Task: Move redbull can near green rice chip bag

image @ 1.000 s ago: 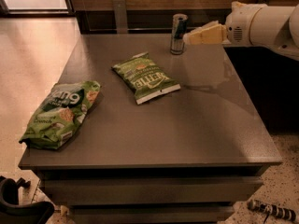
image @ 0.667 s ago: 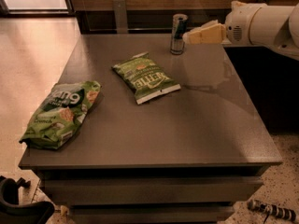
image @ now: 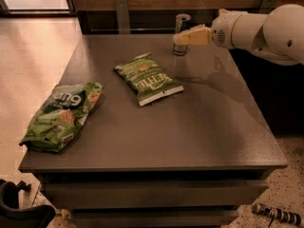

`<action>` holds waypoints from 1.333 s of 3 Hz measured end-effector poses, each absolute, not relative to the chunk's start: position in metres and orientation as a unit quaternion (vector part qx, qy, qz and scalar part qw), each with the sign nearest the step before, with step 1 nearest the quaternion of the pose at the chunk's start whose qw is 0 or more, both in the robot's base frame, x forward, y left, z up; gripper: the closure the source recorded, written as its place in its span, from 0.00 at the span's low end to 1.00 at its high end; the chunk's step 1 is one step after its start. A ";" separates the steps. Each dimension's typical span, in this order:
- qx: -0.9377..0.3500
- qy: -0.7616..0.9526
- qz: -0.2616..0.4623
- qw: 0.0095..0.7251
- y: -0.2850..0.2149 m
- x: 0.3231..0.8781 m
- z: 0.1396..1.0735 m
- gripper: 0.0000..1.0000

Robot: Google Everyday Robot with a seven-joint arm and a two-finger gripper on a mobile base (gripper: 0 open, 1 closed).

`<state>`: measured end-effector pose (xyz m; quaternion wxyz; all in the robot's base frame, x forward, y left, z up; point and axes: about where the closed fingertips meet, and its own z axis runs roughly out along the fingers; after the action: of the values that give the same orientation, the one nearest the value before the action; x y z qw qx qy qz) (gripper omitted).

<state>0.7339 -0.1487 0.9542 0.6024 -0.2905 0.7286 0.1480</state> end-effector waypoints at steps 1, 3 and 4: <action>-0.277 0.724 0.183 0.604 -0.131 0.774 0.925 0.00; -0.259 0.714 0.219 0.612 -0.112 0.821 0.885 0.16; -0.249 0.710 0.226 0.619 -0.107 0.833 0.872 0.39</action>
Offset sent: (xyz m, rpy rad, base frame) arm 0.1039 0.0434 -0.0797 0.1833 0.0264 0.0613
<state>0.8332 -0.1073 0.8719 0.6186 -0.2490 0.7101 0.2260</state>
